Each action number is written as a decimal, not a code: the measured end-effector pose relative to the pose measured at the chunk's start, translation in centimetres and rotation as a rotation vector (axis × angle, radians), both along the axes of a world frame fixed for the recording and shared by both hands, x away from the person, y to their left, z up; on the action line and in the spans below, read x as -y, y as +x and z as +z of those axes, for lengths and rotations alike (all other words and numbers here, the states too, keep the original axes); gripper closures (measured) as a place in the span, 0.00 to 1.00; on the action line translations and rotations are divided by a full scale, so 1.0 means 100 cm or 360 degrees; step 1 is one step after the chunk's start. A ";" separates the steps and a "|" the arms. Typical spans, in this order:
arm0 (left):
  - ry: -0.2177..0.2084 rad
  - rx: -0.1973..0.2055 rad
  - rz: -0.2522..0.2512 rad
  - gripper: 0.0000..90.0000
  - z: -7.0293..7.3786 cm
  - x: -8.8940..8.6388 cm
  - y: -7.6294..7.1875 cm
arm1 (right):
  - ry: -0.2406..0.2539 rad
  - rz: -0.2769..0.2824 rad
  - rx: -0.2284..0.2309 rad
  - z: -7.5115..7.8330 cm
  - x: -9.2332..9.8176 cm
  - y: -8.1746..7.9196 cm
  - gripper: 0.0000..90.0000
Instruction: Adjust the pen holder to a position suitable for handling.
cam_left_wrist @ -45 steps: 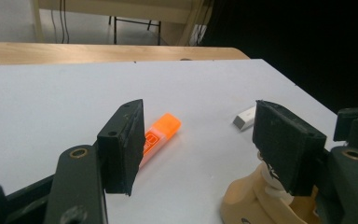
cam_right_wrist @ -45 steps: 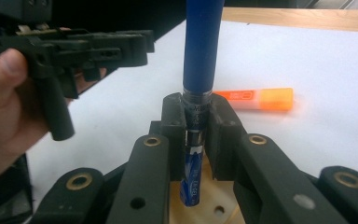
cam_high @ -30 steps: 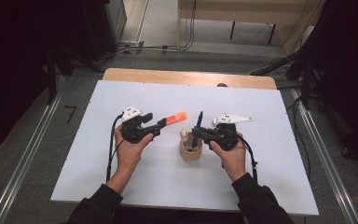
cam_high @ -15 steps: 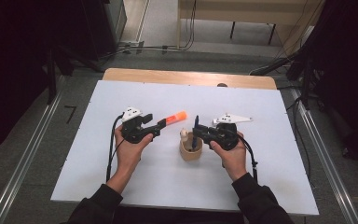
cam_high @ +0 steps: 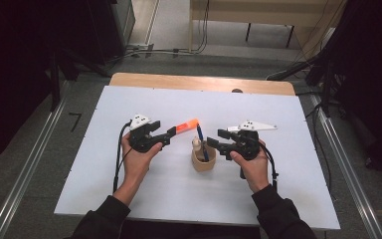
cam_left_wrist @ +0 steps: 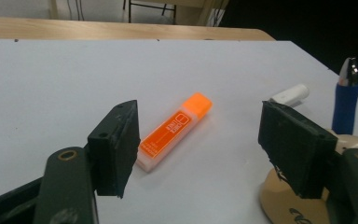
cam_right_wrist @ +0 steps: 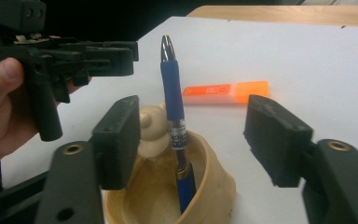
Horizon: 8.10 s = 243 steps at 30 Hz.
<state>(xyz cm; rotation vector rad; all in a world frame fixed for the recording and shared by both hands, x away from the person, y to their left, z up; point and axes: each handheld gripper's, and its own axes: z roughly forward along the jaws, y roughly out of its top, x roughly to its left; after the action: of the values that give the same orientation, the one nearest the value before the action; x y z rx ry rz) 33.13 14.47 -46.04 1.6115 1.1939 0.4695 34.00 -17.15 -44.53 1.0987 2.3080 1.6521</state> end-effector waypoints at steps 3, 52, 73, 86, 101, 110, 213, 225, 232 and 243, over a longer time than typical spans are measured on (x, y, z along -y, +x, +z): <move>0.0040 0.0006 0.0018 0.30 -0.003 0.000 0.003 | -0.0002 -0.0011 0.0003 0.002 0.003 -0.002 0.30; 0.0382 -0.0034 -0.0025 0.24 -0.044 0.040 0.074 | -0.0003 -0.0083 -0.0008 -0.001 0.027 -0.005 0.26; 0.0510 -0.0143 -0.0206 0.39 -0.047 0.053 0.087 | -0.0001 -0.0088 -0.0011 -0.001 0.027 -0.004 0.26; 0.0599 -0.0137 -0.0306 0.55 -0.048 0.060 0.086 | 0.0001 -0.0091 -0.0016 -0.001 0.027 -0.004 0.27; 0.0606 -0.0120 -0.0308 0.73 -0.048 0.062 0.083 | 0.0000 -0.0097 -0.0017 0.000 0.028 -0.005 0.27; 0.0475 -0.0166 -0.0275 0.73 -0.047 0.049 0.079 | 0.0008 -0.0101 -0.0021 0.000 0.029 -0.005 0.27; 0.0129 0.0312 -0.0446 0.73 0.023 0.078 -0.076 | 0.0361 0.0063 -0.0236 0.010 -0.009 -0.022 0.40; 0.0141 0.0310 -0.0454 0.73 0.020 0.083 -0.077 | 0.0430 0.0086 -0.0299 0.007 -0.009 -0.023 0.68; 0.0113 0.0304 -0.0480 0.69 0.020 0.083 -0.078 | 0.0459 0.0132 -0.0272 0.012 -0.011 -0.028 0.77; 0.0115 0.0288 -0.0445 0.39 0.023 0.077 -0.079 | 0.0511 0.0068 -0.0167 0.024 0.001 -0.027 0.77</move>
<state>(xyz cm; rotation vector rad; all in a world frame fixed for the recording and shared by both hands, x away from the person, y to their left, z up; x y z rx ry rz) 25.21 6.80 -43.76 1.7267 0.8100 0.4701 31.26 -17.25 -42.15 1.2269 2.1898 2.0836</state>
